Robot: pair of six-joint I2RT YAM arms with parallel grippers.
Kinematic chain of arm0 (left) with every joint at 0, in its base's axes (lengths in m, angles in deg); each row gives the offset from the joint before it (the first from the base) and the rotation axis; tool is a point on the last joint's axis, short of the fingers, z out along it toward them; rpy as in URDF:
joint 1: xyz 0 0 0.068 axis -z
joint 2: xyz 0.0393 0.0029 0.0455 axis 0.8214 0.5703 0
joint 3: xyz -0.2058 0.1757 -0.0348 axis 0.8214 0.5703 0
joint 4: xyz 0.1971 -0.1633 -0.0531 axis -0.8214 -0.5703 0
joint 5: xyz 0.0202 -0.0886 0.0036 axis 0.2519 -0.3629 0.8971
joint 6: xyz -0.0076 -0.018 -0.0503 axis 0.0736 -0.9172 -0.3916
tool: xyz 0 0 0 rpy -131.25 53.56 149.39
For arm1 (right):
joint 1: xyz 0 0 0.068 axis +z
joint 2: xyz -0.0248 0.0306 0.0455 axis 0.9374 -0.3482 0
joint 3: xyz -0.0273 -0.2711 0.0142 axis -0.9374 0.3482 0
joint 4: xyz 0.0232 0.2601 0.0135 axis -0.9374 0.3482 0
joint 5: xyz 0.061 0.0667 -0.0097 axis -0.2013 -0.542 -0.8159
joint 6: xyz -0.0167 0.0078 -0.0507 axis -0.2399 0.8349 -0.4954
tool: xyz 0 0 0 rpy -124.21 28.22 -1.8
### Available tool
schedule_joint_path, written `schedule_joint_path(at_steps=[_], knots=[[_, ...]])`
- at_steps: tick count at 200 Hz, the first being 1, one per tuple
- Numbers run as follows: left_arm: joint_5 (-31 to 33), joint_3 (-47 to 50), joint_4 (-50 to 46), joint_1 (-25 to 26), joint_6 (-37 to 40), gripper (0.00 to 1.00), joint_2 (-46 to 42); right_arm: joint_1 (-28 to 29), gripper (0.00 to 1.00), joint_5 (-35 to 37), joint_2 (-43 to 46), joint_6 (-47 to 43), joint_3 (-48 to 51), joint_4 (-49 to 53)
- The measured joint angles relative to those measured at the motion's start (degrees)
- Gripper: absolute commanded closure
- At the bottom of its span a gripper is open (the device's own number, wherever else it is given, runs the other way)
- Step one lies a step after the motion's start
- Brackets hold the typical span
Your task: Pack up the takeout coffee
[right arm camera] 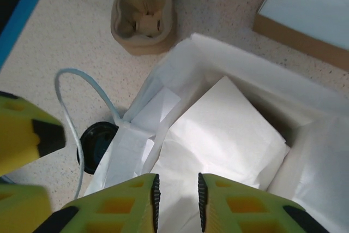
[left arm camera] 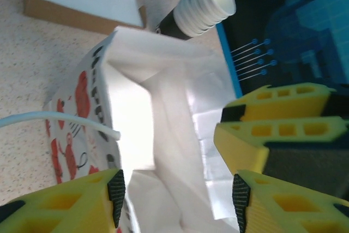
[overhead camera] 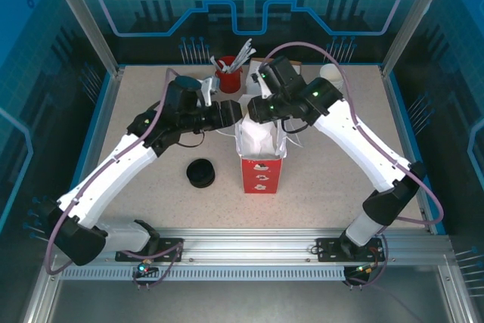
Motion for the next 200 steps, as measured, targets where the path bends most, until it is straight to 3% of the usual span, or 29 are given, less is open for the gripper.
schedule_joint_path(at_steps=[51, 77, 108, 156, 170, 186, 200], knots=[[0.9, -3.0, -2.0, 0.0, 2.8, 0.35, -2.3, -5.0, 0.64, -1.2, 7.4, -1.5, 1.0, -1.4], [3.5, -3.0, -2.2, -1.2, 5.0, 0.29, -4.6, -9.8, 0.59, -0.9, 15.5, -2.5, 7.2, -4.2], [8.4, -0.7, 0.0, -4.1, 9.2, 0.2, -9.0, -17.1, 0.44, 0.7, 24.9, -3.6, 17.3, -8.0], [19.0, 13.7, 9.4, -9.0, 15.9, 0.01, -17.0, -28.7, 0.21, 2.0, 35.1, -6.2, 36.7, -17.3], [22.6, 19.4, 12.6, -10.6, 17.0, 0.01, -18.5, -31.9, 0.18, 1.9, 36.3, -6.6, 42.0, -20.5], [27.1, 25.7, 16.3, -12.2, 18.1, 0.01, -19.4, -35.4, 0.04, 2.0, 36.7, -7.1, 47.9, -24.6], [30.5, 30.8, 19.9, -13.3, 19.6, 0.01, -19.9, -37.9, 0.0, 2.0, 36.6, -7.2, 52.2, -28.1]])
